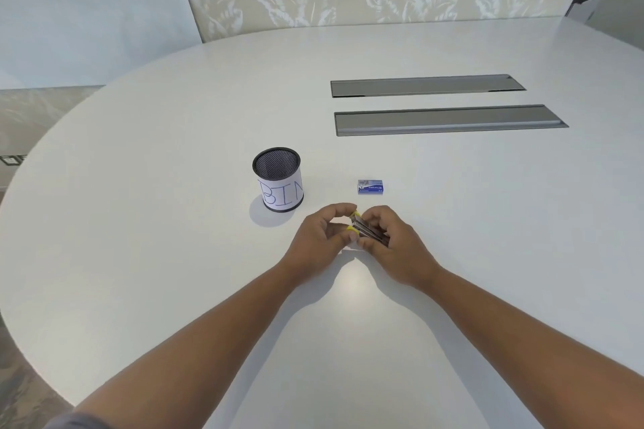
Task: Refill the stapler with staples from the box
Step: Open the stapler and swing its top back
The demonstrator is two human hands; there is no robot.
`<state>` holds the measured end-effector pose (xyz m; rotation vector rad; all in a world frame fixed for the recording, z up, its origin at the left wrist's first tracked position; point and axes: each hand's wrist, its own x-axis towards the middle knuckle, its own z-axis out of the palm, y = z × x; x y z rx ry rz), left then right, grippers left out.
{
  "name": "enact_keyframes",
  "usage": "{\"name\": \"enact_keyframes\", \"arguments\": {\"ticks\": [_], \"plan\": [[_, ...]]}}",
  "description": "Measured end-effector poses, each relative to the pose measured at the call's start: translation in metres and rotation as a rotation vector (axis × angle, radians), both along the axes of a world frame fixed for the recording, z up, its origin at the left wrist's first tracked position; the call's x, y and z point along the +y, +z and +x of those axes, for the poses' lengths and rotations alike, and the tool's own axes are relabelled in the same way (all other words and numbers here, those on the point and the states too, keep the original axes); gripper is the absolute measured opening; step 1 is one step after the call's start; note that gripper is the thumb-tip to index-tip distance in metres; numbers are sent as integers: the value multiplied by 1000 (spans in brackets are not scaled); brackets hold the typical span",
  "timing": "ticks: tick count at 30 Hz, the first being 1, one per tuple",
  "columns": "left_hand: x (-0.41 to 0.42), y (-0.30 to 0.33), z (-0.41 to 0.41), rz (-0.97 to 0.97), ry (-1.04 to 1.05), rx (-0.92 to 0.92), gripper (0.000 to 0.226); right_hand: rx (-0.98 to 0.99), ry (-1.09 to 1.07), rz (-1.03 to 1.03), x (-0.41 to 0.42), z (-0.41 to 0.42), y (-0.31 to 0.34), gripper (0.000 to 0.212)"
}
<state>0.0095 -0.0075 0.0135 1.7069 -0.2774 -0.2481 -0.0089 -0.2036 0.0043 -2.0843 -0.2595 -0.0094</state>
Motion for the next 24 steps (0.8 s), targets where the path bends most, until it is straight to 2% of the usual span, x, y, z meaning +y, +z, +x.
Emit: {"name": "enact_keyframes", "arguments": {"ticks": [4,9,13,17,21,24], "plan": [[-6,1,2,-97,-12,76,47,-13,-42,105,5,0,-1,33],[-6,1,2,-159,-41,95,43,-58,-89,18,9,-1,-4,31],[-7,1,0,-189,-21,125,33,-85,-132,-6,9,-2,-2,42],[-8,3,-1,-194,25,131,29,-83,-131,0,10,1,1,34],[-7,3,-3,-231,48,128,32,2,-47,69,15,2,5,28],[-5,3,-2,-238,73,129,32,110,-7,211,16,2,7,19]]}}
